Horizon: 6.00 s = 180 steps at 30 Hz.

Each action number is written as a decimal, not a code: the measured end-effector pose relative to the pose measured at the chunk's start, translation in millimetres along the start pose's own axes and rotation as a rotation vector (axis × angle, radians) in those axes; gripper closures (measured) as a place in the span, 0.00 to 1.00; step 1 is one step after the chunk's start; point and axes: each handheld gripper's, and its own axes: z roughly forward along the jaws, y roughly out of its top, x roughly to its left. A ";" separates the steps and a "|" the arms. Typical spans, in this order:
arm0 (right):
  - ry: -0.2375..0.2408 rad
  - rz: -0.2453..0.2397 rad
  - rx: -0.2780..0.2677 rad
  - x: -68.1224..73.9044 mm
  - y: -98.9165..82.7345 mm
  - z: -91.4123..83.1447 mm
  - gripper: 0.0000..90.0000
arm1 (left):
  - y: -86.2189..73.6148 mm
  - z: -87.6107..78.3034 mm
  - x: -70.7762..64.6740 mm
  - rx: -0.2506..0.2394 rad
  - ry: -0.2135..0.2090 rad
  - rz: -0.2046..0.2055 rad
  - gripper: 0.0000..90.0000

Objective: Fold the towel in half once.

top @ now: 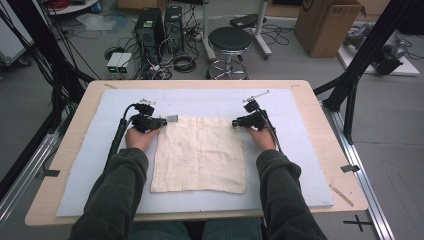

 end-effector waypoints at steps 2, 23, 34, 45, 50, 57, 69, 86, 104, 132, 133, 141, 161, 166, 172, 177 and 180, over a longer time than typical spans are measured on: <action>-0.027 -0.012 0.001 2.5 0.8 0.9 0.78 | -0.2 -0.2 0.1 0.000 -0.008 -0.005 0.95; 0.030 -0.003 -0.054 0.2 3.6 -12.9 0.97 | 5.4 -14.7 -1.9 -0.032 -0.005 0.044 0.96; 0.068 -0.005 -0.109 1.9 6.5 -25.9 0.97 | 7.9 -22.7 -5.8 -0.040 -0.011 0.072 0.96; 0.111 -0.033 -0.158 6.0 8.0 -41.8 0.97 | 11.7 -36.1 -19.6 -0.059 -0.020 0.133 0.96; 0.130 -0.027 -0.167 5.5 7.5 -47.4 0.97 | 11.9 -40.5 -20.1 -0.049 -0.020 0.145 0.96; 0.151 -0.030 -0.173 5.6 6.0 -53.5 0.97 | 9.9 -44.3 -22.8 -0.052 -0.027 0.153 0.96; 0.181 -0.046 -0.192 10.8 5.8 -60.0 0.97 | 10.4 -53.7 -27.4 -0.063 -0.044 0.185 0.96; 0.202 -0.065 -0.207 14.6 -4.0 -72.4 0.97 | 7.1 -66.7 -41.8 -0.070 -0.032 0.244 0.96; 0.223 -0.117 -0.199 31.3 -11.9 -78.3 0.97 | -17.0 -83.4 -41.6 -0.101 -0.018 0.246 0.96; 0.251 -0.157 -0.185 55.2 -28.6 -93.3 0.97 | -47.0 -101.8 -66.7 -0.093 0.024 0.356 0.96; 0.251 -0.164 -0.189 55.5 -28.5 -93.4 0.97 | -47.6 -102.7 -67.3 -0.095 0.024 0.362 0.96; 0.253 -0.162 -0.176 58.8 -31.5 -98.6 0.97 | -54.8 -109.1 -71.3 -0.102 0.019 0.374 0.96; 0.272 -0.161 -0.156 66.3 -63.9 -95.7 0.97 | -82.9 -114.3 -79.0 -0.090 -0.003 0.381 0.96; 0.276 -0.171 -0.158 71.6 -70.0 -98.0 0.97 | -88.1 -118.6 -83.6 -0.094 -0.003 0.398 0.96; 0.285 -0.171 -0.155 77.3 -78.6 -101.5 0.97 | -98.4 -120.9 -86.4 -0.081 0.013 0.412 0.96; 0.288 -0.177 -0.160 80.0 -83.3 -103.2 0.97 | -102.7 -124.8 -90.0 -0.079 0.011 0.425 0.95; 0.292 -0.180 -0.164 82.7 -85.6 -103.9 0.97 | -105.8 -126.5 -93.2 -0.079 0.007 0.432 0.95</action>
